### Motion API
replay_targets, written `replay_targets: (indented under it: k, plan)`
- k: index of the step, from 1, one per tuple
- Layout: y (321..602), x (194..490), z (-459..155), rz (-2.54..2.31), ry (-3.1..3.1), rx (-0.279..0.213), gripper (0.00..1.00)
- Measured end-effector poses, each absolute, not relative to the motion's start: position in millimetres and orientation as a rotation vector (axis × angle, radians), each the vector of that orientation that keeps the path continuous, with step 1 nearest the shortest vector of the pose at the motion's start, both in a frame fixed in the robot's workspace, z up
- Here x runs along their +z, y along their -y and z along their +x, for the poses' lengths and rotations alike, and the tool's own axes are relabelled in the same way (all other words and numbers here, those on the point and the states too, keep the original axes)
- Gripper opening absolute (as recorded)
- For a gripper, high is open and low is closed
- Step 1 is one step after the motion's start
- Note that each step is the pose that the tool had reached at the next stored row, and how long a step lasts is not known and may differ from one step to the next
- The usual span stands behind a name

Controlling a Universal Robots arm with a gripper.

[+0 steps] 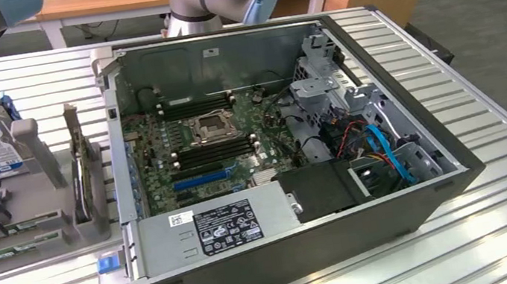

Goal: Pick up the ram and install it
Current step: 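Pick up the ram and move it above insertion slot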

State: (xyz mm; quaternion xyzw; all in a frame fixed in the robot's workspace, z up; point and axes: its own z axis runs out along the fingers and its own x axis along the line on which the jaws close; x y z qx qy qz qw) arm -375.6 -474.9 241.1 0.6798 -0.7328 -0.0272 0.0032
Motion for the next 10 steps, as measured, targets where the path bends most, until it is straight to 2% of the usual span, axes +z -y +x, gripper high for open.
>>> replay_targets:
  k: [10]
  plan:
    - [479.1, 241.1, -375.6, 2.132, 2.298, -0.085, 0.30]
